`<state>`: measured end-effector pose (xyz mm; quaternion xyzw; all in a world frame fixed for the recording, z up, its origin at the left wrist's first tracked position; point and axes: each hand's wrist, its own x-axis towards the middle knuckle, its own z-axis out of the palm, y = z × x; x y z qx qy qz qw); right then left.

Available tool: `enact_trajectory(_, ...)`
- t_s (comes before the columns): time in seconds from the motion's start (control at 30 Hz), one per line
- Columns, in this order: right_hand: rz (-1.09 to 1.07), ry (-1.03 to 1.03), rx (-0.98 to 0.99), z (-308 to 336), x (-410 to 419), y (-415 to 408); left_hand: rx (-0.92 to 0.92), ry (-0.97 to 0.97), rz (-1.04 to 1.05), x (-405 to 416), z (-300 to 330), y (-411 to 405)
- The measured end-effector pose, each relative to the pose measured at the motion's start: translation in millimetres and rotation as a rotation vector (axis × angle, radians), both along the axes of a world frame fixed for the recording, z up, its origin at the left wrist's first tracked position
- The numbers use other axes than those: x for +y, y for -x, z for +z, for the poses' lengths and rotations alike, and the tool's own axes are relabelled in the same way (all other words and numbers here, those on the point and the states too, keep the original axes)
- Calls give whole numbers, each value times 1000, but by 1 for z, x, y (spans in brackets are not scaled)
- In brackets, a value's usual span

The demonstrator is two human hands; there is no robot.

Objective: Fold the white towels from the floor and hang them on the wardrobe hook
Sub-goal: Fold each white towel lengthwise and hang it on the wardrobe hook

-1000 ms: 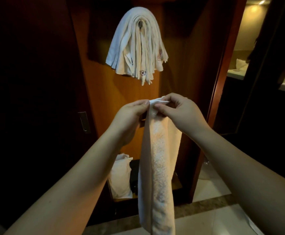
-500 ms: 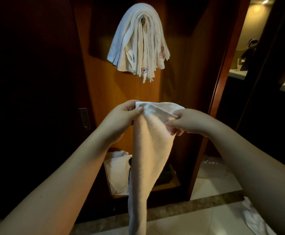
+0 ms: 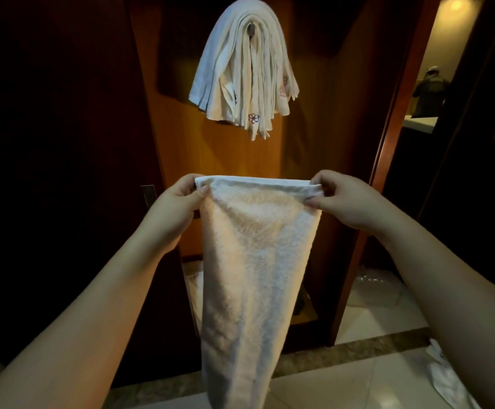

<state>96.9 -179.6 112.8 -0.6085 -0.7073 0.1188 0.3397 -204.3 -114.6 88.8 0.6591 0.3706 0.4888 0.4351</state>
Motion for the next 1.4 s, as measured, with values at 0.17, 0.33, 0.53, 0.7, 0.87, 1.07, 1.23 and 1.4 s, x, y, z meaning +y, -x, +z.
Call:
enact_trajectory(0.17,76,-104,391,-11,-7,7,-21,-37,23,-6,-6,1)
enact_trajectory(0.33,180,20,620,-23,-7,2,-126,12,-83,-13,-10,-2)
enact_trajectory(0.53,375,67,895,-29,-9,-1,-156,-41,-159,-24,-5,2)
enact_trajectory(0.7,375,42,939,-30,-12,12,-219,-96,-78,-29,-8,-3)
enact_trajectory(0.87,256,-19,941,-38,-12,24,-154,-78,-25,-32,-14,0)
enact_trajectory(1.07,129,-41,969,-47,-9,31,-207,36,-26,-37,-22,2)
enact_trajectory(1.23,62,49,919,-62,-13,32,-274,219,-5,-38,-41,-6)
enact_trajectory(1.4,-164,66,838,-92,-23,50,-274,228,224,-50,-76,-29)
